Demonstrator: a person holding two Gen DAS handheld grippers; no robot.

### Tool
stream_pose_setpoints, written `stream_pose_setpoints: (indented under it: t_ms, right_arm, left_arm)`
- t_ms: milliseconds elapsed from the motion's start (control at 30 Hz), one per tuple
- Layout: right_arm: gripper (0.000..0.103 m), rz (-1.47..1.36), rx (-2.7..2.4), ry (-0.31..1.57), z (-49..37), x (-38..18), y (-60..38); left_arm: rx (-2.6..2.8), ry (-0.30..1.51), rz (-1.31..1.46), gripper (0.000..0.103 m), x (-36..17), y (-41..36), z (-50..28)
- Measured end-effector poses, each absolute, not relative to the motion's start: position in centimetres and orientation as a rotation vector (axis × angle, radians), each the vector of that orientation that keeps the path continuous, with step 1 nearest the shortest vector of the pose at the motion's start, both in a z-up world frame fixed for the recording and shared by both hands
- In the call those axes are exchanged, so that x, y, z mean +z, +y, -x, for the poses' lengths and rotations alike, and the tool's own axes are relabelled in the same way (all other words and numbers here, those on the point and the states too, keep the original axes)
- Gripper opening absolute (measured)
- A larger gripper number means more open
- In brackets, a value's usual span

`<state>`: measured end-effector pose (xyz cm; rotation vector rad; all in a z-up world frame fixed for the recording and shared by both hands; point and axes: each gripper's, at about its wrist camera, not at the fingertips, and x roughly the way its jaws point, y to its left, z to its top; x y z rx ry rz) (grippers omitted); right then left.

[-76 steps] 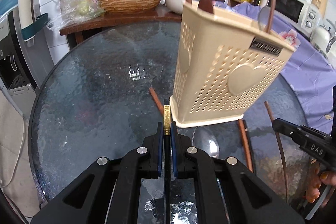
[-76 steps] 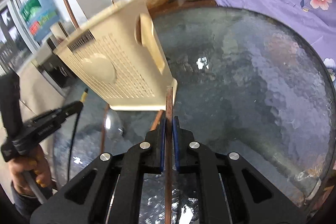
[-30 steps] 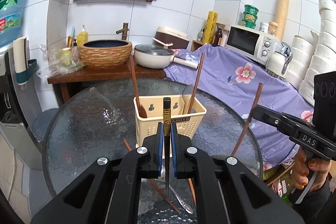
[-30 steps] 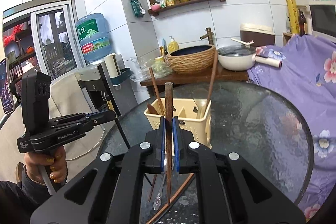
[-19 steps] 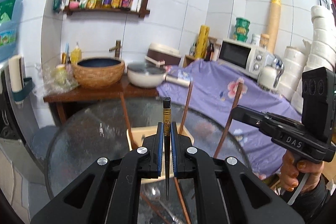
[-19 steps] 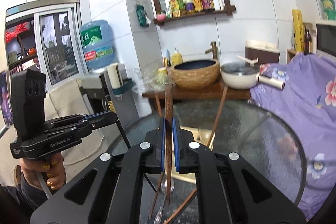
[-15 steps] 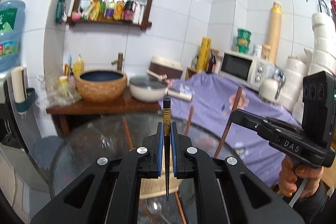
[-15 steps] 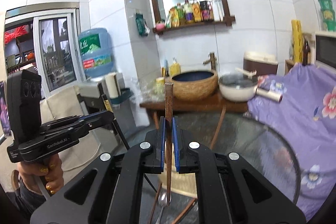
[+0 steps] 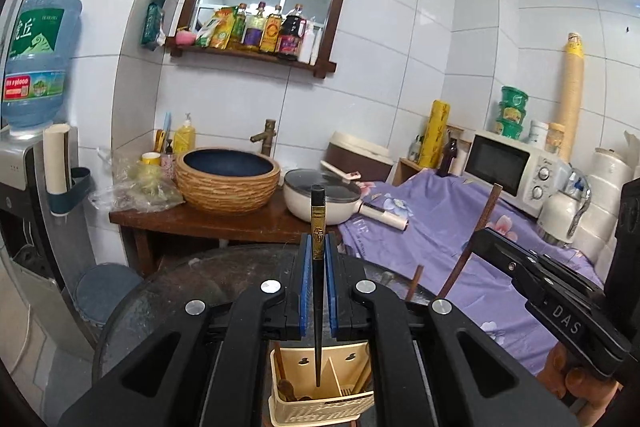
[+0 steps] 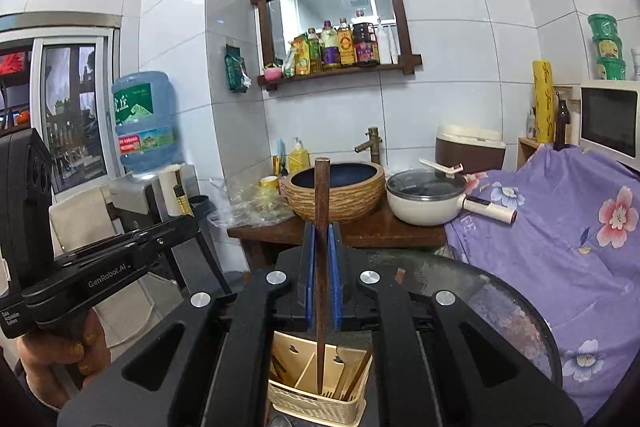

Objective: Organize utensils
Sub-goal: 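Lower black chopstick into the holder with left tool while right tool inserts the wooden chopstick, then open both tools to release the chopsticks and withdraw toward the table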

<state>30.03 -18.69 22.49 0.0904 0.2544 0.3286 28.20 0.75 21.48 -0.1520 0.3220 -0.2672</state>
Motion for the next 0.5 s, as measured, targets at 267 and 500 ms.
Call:
stream_pose_setpoints:
  t_ms: [267, 500]
  right_arm:
    - [0.007, -0.063, 0.311, 0.32, -31.4, 18.2, -17.7]
    - [0.007, -0.054, 0.305, 0.37, -32.0, 15.3, -17.4]
  left_arm:
    - [-0.259, 0.396, 0.134, 0.007, 17.0, -0.1, -29.8]
    - [-0.252, 0.466, 0.111, 0.007, 13.7, -0.8, -30.7]
